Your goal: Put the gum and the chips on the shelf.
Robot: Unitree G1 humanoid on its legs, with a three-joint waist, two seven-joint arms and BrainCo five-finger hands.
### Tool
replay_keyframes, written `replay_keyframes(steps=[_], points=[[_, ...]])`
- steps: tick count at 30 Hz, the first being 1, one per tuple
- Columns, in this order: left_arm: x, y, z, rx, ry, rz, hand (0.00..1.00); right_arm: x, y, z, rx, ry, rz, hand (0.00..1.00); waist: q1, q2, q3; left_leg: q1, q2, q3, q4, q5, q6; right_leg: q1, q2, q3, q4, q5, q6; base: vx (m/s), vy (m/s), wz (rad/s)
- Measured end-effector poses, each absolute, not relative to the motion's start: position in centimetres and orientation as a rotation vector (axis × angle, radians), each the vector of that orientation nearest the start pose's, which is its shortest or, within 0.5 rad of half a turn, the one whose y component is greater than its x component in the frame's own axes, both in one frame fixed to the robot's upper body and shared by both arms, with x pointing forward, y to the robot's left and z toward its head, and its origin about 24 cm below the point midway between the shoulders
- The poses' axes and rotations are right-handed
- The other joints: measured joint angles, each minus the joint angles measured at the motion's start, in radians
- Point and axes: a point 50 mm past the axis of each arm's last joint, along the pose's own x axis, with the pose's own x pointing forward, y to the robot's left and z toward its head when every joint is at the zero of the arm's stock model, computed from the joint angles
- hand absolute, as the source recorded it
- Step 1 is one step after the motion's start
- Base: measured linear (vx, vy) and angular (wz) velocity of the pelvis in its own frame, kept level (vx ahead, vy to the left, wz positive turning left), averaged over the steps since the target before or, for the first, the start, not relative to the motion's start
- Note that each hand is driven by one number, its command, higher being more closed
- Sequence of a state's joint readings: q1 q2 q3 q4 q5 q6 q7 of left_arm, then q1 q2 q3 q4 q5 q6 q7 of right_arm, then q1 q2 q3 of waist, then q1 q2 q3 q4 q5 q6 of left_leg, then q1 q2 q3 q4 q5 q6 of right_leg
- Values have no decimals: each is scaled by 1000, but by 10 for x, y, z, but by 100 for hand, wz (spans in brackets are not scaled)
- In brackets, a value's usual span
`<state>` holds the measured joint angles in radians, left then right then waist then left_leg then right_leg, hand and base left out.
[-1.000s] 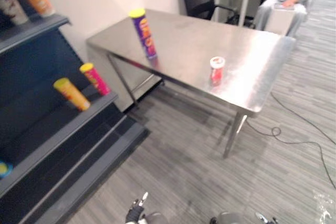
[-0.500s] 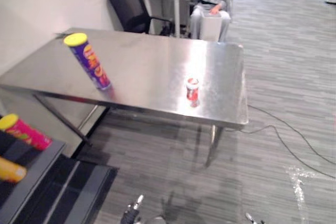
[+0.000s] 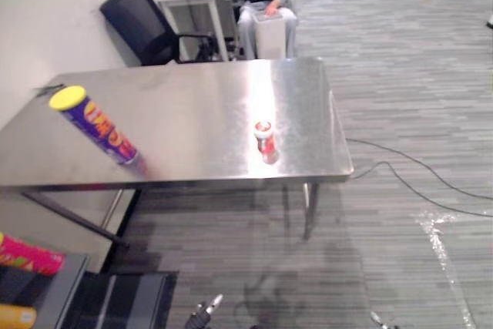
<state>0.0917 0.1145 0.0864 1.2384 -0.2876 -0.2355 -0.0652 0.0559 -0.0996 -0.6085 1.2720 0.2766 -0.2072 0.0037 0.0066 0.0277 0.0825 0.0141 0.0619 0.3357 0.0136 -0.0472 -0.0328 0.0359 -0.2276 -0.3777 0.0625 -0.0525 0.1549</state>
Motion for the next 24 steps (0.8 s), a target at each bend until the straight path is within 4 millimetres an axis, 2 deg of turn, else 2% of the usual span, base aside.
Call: replay_keyframes(steps=[2,5,7,8,9,12,14,17,20,22,23,24], points=[[56,210,-168,-186,1080,319,0,56,-258,-159,469,925,-881,0,0,-2,-1,13,-1,-17,-46,28,-3,5,10,-9,-17,0,0,-98,-51,14],[44,212,-168,-191,1101,344,0,65,-287,-147,467,820,-977,0,2,-9,0,13,0,-22,-92,55,-10,1,23,-13,-49,10,-2,-54,-17,5],[37,213,-169,-191,1117,353,0,72,-320,-129,426,711,-1043,0,5,-14,-2,10,-4,-23,-101,58,-11,-1,25,-13,-63,18,-1,0,0,0],[36,213,-169,-191,1117,354,0,75,-329,-124,421,681,-1061,0,5,-15,-2,8,-6,-24,-102,58,-11,-2,23,-13,-63,18,0,0,0,0],[35,213,-169,-192,1120,355,0,83,-346,-111,411,595,-1095,0,5,-16,-3,5,-10,-26,-108,59,-9,-9,20,-12,-62,20,2,0,0,0],[37,214,-168,-199,1102,358,0,116,-381,-65,283,374,-1078,0,-4,-18,-3,-11,-21,-33,-108,62,-2,-21,15,-8,-63,29,10,55,24,1],[42,215,-166,-199,1069,356,0,153,-395,-9,108,150,-1007,0,-7,-17,-3,-32,-24,-48,-107,63,0,-45,14,-5,-61,37,12,69,1,-2],[53,218,-162,-206,1005,361,0,203,-393,74,-148,-146,-877,0,-6,-26,5,-57,-23,-80,-87,65,3,-54,14,-4,-58,40,9,84,-24,6],[60,221,-159,-205,973,354,0,237,-378,110,-225,-265,-783,0,-4,-42,31,-82,-18,-103,-54,62,1,-61,13,-6,-46,39,7,29,-28,13],[68,220,-156,-195,938,329,0,268,-350,147,-288,-390,-617,0,2,-36,73,-126,-10,-108,2,39,5,-89,10,-4,-16,37,0,-42,-2,9],[69,220,-156,-192,934,321,0,274,-343,153,-306,-413,-572,0,4,-35,81,-136,-9,-109,17,33,7,-94,7,-4,-12,37,0,-65,19,1],[70,218,-156,-205,930,323,0,286,-325,164,-361,-446,-476,0,17,-27,93,-153,-7,-111,41,18,7,-104,6,-2,-4,37,0,-64,28,0]])
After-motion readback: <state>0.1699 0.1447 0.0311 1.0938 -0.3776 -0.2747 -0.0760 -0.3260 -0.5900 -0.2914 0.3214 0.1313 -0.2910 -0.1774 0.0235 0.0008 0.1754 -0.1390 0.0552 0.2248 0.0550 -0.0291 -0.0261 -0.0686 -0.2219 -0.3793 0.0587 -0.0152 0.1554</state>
